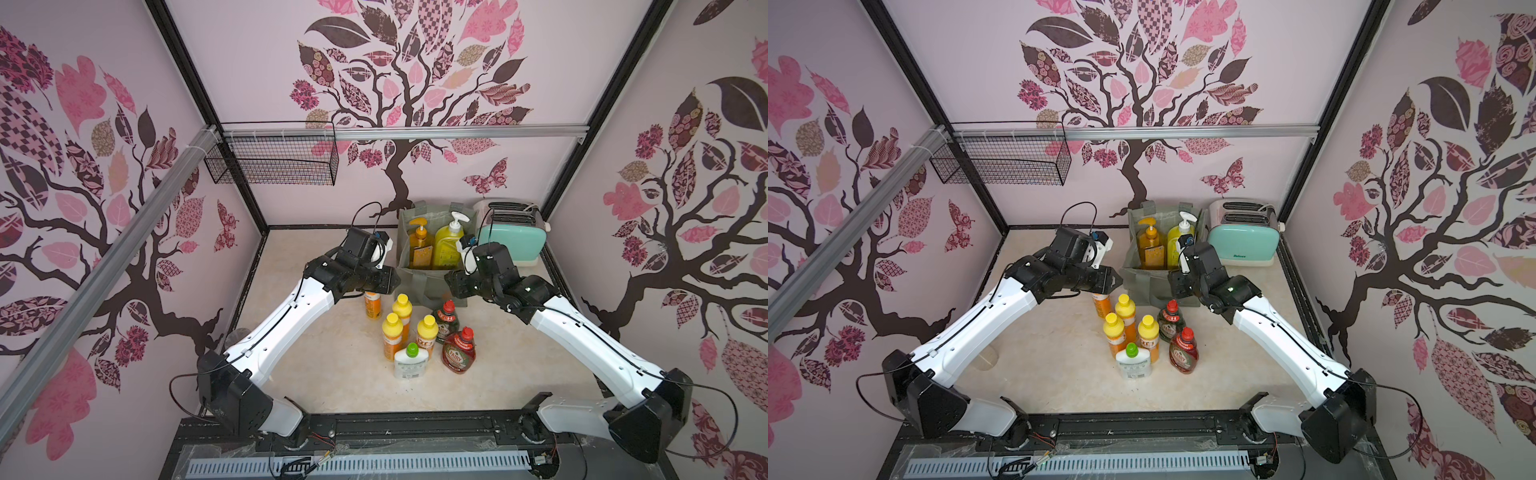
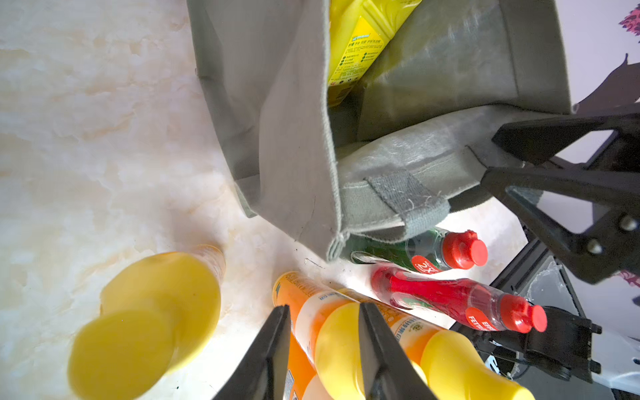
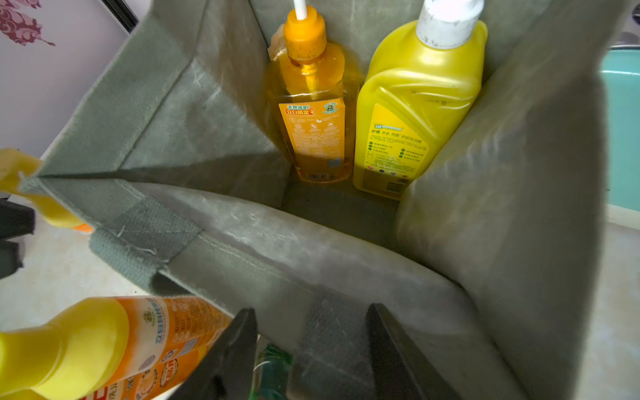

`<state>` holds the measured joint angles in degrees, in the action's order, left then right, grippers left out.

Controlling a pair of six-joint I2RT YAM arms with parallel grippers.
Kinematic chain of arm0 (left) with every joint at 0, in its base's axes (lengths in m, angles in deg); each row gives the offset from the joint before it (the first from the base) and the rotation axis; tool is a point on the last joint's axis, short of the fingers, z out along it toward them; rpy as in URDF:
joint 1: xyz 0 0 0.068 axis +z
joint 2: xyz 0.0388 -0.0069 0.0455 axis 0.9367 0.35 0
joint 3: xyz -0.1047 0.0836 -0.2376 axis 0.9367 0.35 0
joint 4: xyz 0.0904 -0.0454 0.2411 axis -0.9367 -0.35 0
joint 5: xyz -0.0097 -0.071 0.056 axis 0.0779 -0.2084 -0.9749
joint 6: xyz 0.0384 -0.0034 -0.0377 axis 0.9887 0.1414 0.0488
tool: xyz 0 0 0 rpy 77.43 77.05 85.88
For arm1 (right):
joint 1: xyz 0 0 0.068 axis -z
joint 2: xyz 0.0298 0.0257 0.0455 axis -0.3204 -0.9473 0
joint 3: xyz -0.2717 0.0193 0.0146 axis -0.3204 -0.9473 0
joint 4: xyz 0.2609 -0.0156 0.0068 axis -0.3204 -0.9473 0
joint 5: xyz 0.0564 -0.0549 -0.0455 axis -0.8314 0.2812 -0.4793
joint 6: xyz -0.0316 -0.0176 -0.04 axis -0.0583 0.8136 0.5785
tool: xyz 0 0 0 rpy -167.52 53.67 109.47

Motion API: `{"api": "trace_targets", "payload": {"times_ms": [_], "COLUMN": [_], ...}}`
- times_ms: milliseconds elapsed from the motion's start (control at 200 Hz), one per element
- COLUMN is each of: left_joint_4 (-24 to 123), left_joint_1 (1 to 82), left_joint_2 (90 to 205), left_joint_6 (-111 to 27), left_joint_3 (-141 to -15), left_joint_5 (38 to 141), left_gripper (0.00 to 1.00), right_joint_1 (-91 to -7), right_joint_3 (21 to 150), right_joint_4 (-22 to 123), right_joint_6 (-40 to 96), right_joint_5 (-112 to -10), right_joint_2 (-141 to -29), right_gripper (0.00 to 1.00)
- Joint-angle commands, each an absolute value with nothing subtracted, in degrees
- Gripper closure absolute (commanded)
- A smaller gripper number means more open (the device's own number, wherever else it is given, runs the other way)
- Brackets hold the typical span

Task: Pack dish soap into the shopping bag
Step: Adjust the shopping bag at the center of the board.

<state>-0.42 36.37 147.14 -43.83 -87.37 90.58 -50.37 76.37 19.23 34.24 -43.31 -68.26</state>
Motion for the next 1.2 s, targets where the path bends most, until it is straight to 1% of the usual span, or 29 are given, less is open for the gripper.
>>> {"api": "trace_targets", "payload": {"times_ms": [0,110,200,280,345,460,520,665,770,900,935,980,1025,1035,1095,1130,1155,1195], "left_joint_4": [2.6,3.7,4.4,2.4,1.9,3.1,2.7,1.1,1.6,2.6,2.6,2.0,1.4,1.3,0.9,1.0,1.3,2.0], "left_joint_1": [36.4,36.2,36.2,36.5,37.5,40.0,41.2,41.7,40.9,40.2,40.0,40.0,40.2,40.3,40.8,41.2,41.6,42.1], "left_joint_2": [146.5,147.1,146.7,146.8,147.6,151.3,155.0,162.5,164.6,165.0,165.3,165.5,165.6,165.6,165.3,164.7,164.1,162.9], "left_joint_6": [-45.5,-46.1,-46.5,-45.7,-45.5,-46.3,-46.5,-45.7,-45.2,-43.9,-43.6,-43.3,-43.1,-43.1,-43.0,-43.2,-43.4,-44.1], "left_joint_3": [-85.7,-85.7,-87.2,-92.5,-97.3,-103.9,-107.5,-111.8,-110.0,-107.4,-107.3,-107.5,-107.6,-107.6,-107.1,-106.2,-105.4,-103.8], "left_joint_5": [93.0,95.0,93.3,89.6,89.1,91.4,93.0,95.2,96.4,97.7,98.0,97.7,96.4,96.0,94.1,93.7,93.4,93.2], "left_gripper": [0.62,0.62,0.61,0.51,0.42,0.33,0.30,0.29,0.29,0.30,0.34,0.44,0.60,0.62,0.85,0.95,1.00,1.00], "right_joint_1": [-50.0,-50.0,-49.9,-49.9,-49.9,-49.8,-49.8,-48.6,-46.5,-46.0,-46.0,-45.9,-46.0,-46.0,-46.0,-46.0,-46.0,-46.0], "right_joint_3": [76.6,79.9,84.3,89.2,93.4,98.9,101.7,107.2,109.4,111.5,111.9,112.6,113.3,113.5,114.2,114.6,114.8,115.1], "right_joint_4": [15.8,15.3,15.9,16.6,17.1,18.4,18.6,19.0,19.1,19.0,19.0,19.1,19.1,19.1,19.3,19.4,19.5,19.9], "right_joint_6": [35.8,36.7,37.4,38.1,38.3,38.3,38.2,37.9,37.5,38.2,38.2,38.1,38.0,38.0,37.9,37.9,37.9,37.9], "right_joint_5": [-40.8,-39.8,-39.9,-41.0,-42.3,-45.1,-46.1,-48.0,-50.4,-51.0,-51.5,-51.9,-52.0,-52.1,-52.0,-51.9,-51.9,-51.8], "right_joint_2": [-67.8,-69.1,-70.3,-72.5,-75.1,-80.0,-82.7,-88.8,-92.6,-96.5,-97.5,-98.8,-100.0,-100.2,-101.5,-102.1,-102.6,-103.1], "right_gripper": [0.49,0.49,0.49,0.45,0.42,0.38,0.36,0.34,0.32,0.29,0.29,0.28,0.28,0.28,0.27,0.26,0.26,0.25]}}
